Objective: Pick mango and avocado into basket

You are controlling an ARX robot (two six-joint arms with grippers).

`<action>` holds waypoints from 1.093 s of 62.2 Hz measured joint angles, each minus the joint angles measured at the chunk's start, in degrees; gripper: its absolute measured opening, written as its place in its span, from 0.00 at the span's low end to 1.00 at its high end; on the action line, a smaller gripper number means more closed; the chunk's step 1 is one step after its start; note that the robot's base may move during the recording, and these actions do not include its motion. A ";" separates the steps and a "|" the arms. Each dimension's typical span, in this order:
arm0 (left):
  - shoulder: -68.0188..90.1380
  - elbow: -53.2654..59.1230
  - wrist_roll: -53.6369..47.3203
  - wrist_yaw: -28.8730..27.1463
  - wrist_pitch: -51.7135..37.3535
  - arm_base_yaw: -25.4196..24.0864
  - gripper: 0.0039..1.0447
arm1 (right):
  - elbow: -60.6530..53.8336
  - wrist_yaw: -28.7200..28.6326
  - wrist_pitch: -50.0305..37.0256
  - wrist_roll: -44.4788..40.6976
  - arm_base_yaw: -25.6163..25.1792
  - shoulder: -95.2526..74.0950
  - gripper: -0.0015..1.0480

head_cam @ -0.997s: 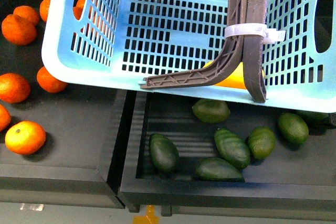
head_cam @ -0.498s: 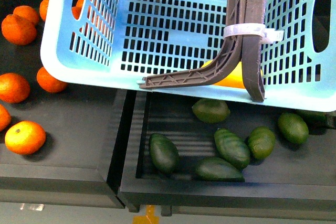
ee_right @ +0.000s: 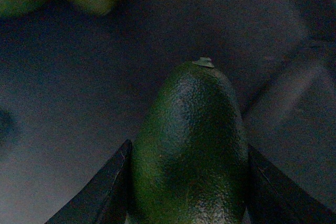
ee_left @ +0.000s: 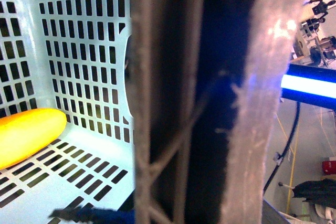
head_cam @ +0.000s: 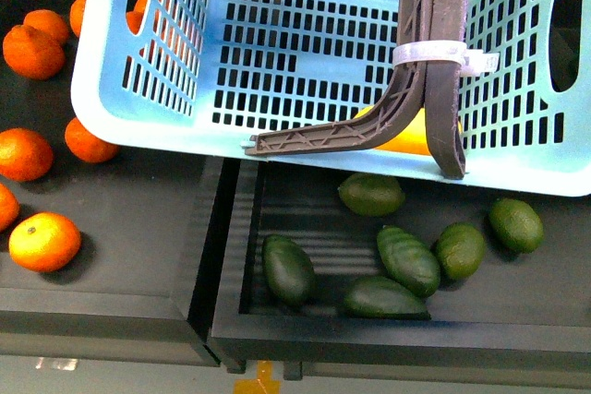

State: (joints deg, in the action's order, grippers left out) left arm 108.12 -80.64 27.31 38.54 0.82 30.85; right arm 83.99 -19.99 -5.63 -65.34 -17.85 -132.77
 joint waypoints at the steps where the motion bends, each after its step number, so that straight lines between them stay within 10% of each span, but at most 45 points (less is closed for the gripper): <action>1: 0.00 0.00 -0.02 0.00 0.00 0.00 0.13 | -0.46 -0.17 -0.92 0.98 -0.11 0.96 0.47; 32: 0.00 -0.02 0.00 0.04 0.00 0.00 0.13 | -26.99 -2.99 -2.62 65.46 8.66 48.04 0.47; 58: 0.00 0.00 0.00 0.04 0.00 0.00 0.13 | -34.67 11.41 -6.40 73.85 25.51 49.37 0.48; 68: 0.00 -0.02 -0.02 0.02 0.00 0.00 0.13 | -34.60 11.96 -6.51 73.96 26.51 48.85 0.72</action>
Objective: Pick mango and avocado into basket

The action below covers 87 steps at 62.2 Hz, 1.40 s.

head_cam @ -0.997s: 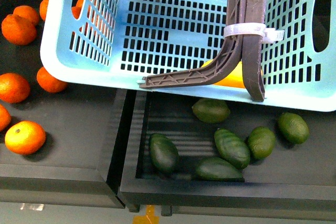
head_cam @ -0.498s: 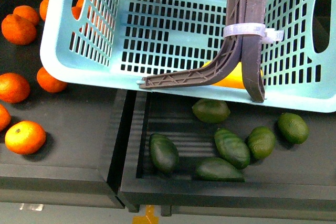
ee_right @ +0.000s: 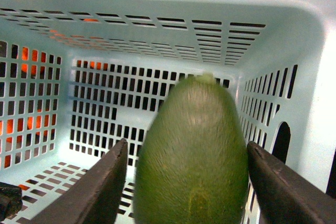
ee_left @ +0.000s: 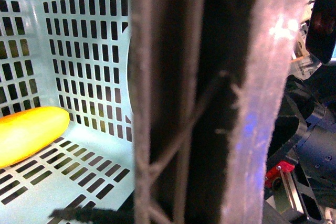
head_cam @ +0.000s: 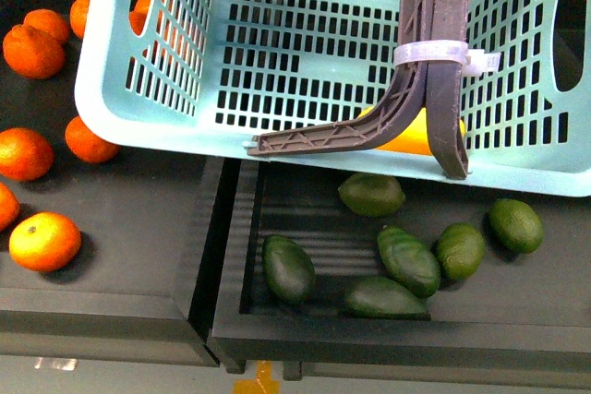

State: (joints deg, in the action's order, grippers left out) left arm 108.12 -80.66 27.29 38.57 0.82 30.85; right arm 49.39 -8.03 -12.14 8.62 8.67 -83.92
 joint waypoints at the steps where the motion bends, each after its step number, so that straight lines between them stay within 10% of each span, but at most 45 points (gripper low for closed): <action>1: 0.00 0.00 0.00 0.00 0.00 0.00 0.13 | 0.00 0.04 0.00 -0.02 0.00 0.00 0.73; 11: 0.02 0.02 0.00 -0.11 0.02 0.00 0.13 | -0.11 0.74 -0.26 0.90 -0.74 0.44 0.93; 32: 0.02 0.02 0.20 -0.44 0.02 -0.11 0.13 | -9.55 6.86 -6.12 -3.56 -7.80 18.43 0.92; 48: 0.02 0.02 0.22 -0.02 0.02 -0.11 0.13 | -26.93 0.85 2.19 -3.26 -14.32 40.11 0.92; 71: 0.02 0.02 0.07 -0.22 0.02 -0.11 0.13 | -31.06 -0.76 9.14 0.17 -7.69 52.83 0.92; 87: 0.02 0.02 0.11 -0.17 0.02 -0.09 0.13 | -39.39 8.02 -3.45 -7.02 -8.66 57.90 0.54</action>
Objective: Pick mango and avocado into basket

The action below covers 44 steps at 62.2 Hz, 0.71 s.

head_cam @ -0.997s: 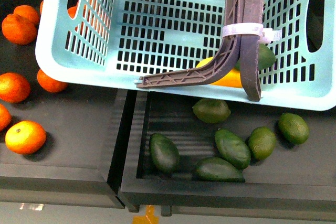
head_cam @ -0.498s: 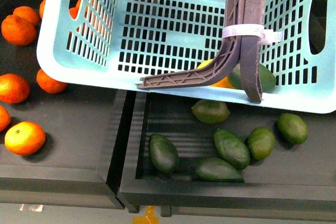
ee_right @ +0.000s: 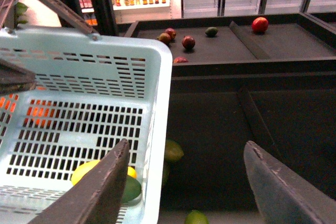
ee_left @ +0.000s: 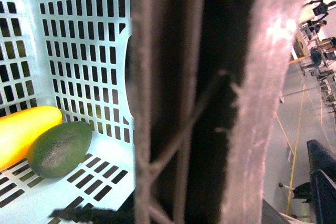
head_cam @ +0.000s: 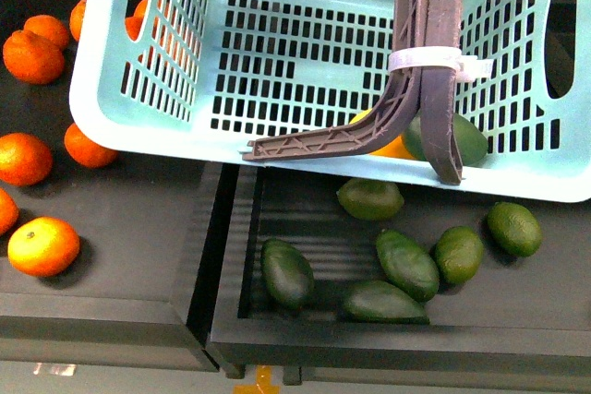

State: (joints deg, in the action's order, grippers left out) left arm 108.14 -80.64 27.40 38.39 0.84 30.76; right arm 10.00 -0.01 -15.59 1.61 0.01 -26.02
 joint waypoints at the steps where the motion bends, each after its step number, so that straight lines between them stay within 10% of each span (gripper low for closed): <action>1: 0.00 0.00 -0.07 0.00 0.00 0.00 0.13 | -0.22 0.02 0.00 -0.07 0.00 0.17 0.53; 21: 0.00 0.00 -0.13 -0.04 0.00 -0.02 0.13 | -4.70 0.02 1.03 -1.25 0.00 5.79 0.03; 44: 0.00 0.00 -0.09 0.00 0.00 -0.02 0.13 | -7.48 0.02 4.20 -1.44 0.00 11.82 0.02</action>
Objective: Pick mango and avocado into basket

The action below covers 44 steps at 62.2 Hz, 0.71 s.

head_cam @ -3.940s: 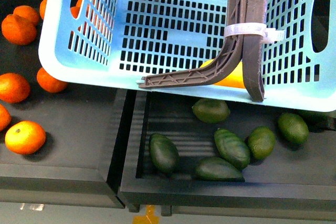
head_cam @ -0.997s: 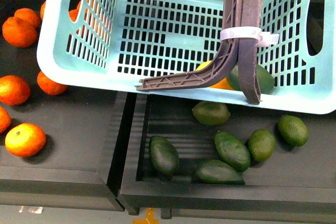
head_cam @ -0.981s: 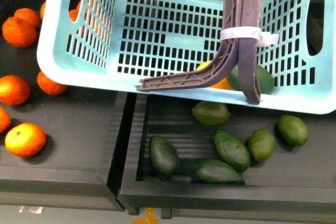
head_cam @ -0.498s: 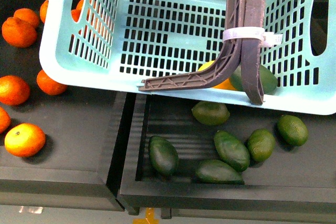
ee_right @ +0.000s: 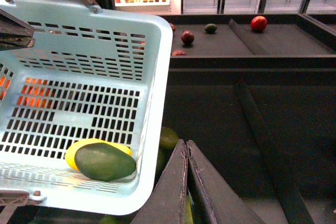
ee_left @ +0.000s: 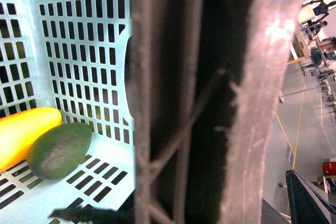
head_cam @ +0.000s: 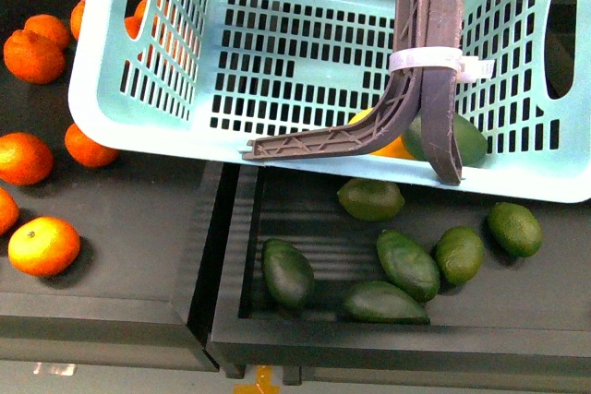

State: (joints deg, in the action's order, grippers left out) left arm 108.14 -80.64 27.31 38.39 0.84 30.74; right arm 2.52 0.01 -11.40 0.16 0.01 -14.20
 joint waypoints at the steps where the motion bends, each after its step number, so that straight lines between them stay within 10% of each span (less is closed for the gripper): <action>1: 0.00 0.00 0.00 0.00 0.00 0.00 0.13 | -0.13 0.00 0.22 0.02 0.00 0.33 0.02; 44: 0.00 0.00 -0.09 -0.02 0.00 0.02 0.13 | -1.05 0.00 11.30 0.00 0.00 13.77 0.02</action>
State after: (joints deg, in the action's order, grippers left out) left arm 108.14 -80.64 27.22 38.37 0.84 30.76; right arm 1.48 0.01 -0.10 0.16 0.01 -0.43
